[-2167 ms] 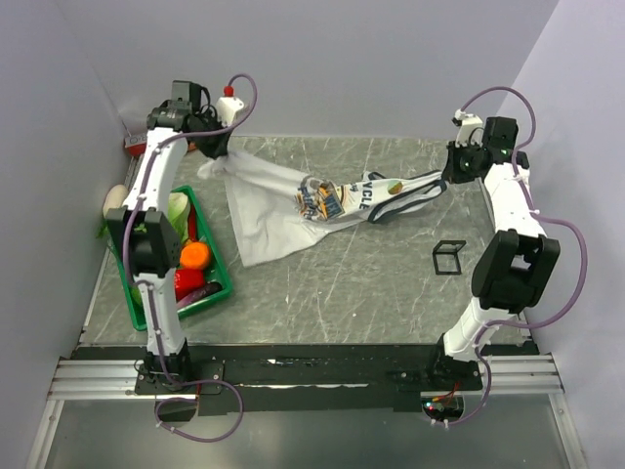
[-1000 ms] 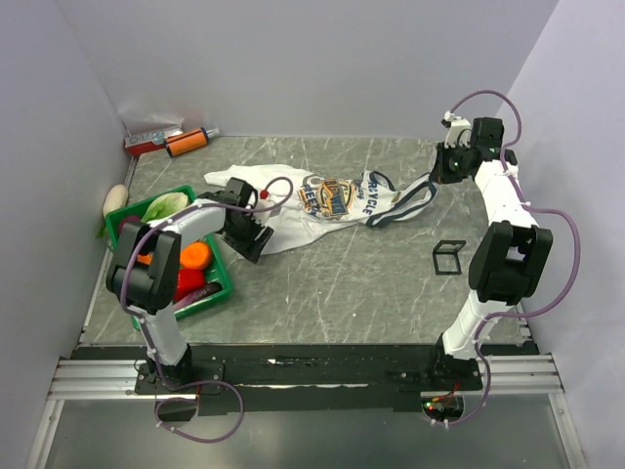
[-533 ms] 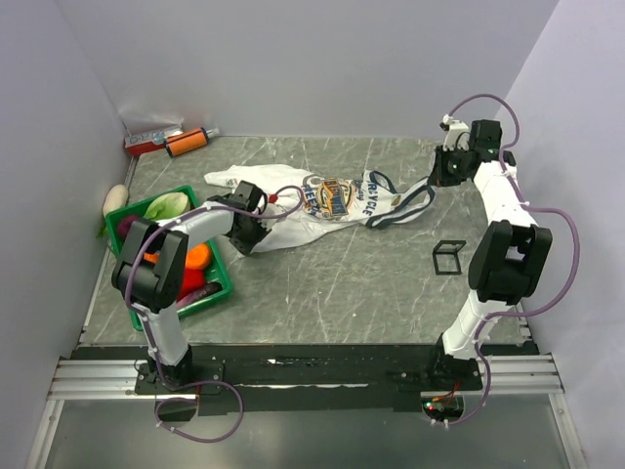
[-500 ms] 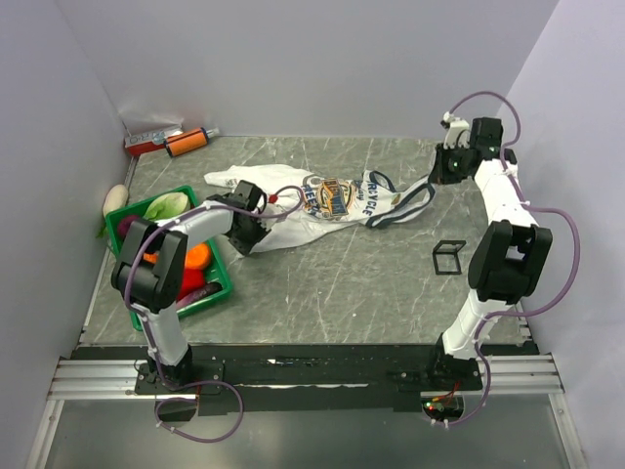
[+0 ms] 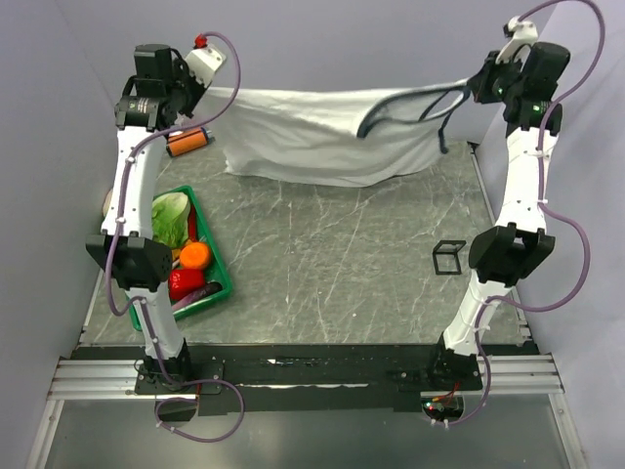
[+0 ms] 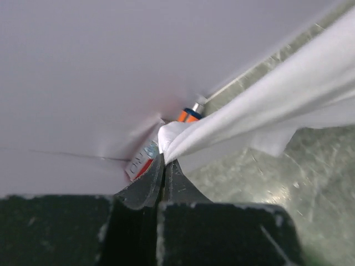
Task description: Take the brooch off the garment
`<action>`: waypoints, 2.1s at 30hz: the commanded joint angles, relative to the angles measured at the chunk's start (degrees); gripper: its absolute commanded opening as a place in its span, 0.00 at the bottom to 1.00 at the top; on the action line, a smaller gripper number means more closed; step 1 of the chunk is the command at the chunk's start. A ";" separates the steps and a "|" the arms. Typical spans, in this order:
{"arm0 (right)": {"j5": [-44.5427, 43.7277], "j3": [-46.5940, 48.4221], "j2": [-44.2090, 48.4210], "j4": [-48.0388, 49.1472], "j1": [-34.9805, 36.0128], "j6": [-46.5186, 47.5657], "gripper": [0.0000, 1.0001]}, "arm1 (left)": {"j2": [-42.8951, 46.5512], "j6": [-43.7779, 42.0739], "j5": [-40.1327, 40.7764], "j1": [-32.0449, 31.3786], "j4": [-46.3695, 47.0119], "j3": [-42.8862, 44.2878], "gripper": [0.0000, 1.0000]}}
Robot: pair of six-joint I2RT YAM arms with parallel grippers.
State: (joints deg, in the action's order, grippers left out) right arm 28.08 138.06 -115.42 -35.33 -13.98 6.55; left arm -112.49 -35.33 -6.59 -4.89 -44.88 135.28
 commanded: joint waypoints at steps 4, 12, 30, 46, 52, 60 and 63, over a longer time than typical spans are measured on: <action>-1.98 5.65 -0.34 8.79 -2.63 -4.71 0.00 | 8.83 -3.60 -0.08 -0.39 16.75 -9.50 0.01; 1.72 -28.16 19.05 9.06 -3.25 8.02 0.00 | 24.32 -5.53 -11.58 -0.48 8.34 -26.45 0.01; 2.95 -78.99 39.30 -8.60 -0.61 20.34 0.00 | 48.15 -10.62 -19.26 -4.61 -15.14 -78.85 0.01; 6.12 -68.02 30.28 -2.47 6.05 22.37 0.41 | 31.39 5.42 -27.07 -10.40 3.64 -62.62 0.66; 4.53 -60.38 18.32 -1.84 8.09 22.63 0.33 | 17.05 23.81 -32.69 -11.55 15.25 -57.85 0.64; 1.89 -56.67 14.25 -8.44 9.05 26.06 0.29 | 4.12 23.19 -33.84 -11.81 17.60 -55.63 0.58; 1.72 -58.86 14.08 -7.03 10.98 26.58 0.29 | 2.80 25.75 -32.44 -11.81 20.88 -58.20 0.58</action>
State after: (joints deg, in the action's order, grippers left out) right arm 30.00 78.54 -101.82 -42.02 -5.28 31.44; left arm -109.36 -13.72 -37.71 -16.38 -30.33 78.61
